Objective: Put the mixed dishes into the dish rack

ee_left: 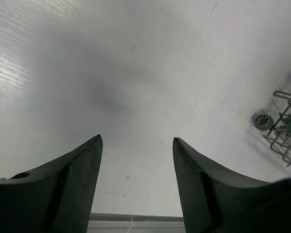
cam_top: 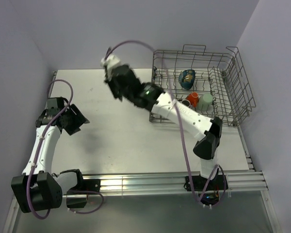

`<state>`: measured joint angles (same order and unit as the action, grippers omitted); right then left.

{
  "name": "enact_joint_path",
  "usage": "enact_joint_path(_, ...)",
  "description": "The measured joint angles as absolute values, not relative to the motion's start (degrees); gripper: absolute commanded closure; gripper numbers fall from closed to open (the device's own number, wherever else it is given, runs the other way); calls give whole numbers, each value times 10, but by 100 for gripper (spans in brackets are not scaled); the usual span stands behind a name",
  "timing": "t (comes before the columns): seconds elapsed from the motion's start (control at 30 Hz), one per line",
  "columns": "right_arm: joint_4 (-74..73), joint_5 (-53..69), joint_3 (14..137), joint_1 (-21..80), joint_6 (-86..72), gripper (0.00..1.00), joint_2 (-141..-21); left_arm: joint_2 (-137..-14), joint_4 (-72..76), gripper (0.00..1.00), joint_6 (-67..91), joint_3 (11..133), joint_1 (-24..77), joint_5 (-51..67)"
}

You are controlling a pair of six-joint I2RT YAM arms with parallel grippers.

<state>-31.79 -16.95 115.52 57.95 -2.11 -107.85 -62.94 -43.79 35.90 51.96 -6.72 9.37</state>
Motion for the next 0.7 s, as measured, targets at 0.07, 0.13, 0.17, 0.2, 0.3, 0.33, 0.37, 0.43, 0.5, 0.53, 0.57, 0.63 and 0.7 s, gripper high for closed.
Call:
enact_joint_path(0.07,-318,-163,1224,536,-31,100,-1082,-637,-436,38,359,509,-67,105)
enact_joint_path(0.13,-313,-166,1281,499,-36,100,-1087,-642,-429,40,359,500,-65,121)
enact_joint_path(0.17,-307,-168,1305,477,-38,100,-1088,-644,-423,41,359,497,-63,132)
enact_joint_path(0.2,-302,-169,1318,460,-41,100,-1088,-647,-418,41,358,495,-60,143)
enact_joint_path(0.3,-290,-163,1333,405,-55,100,-1086,-657,-399,41,358,491,-51,177)
enact_joint_path(0.33,-291,-159,1333,392,-61,100,-1086,-661,-393,41,358,490,-48,186)
enact_joint_path(0.37,-293,-149,1328,369,-70,100,-1086,-664,-387,41,357,489,-46,195)
enact_joint_path(0.43,-303,-124,1320,340,-86,100,-1090,-668,-378,41,356,487,-44,207)
enact_joint_path(0.5,-314,-108,1315,309,-96,100,-1097,-671,-368,41,356,486,-44,217)
enact_joint_path(0.53,-318,-100,1313,296,-100,100,-1101,-672,-363,41,356,485,-44,221)
enact_joint_path(0.57,-321,-89,1309,283,-105,100,-1105,-672,-360,41,356,484,-44,225)
enact_joint_path(0.63,-329,-59,1308,258,-114,100,-1117,-675,-349,41,356,481,-43,232)
enact_joint_path(0.7,-333,-24,1308,231,-126,100,-1132,-679,-343,41,356,479,-43,241)
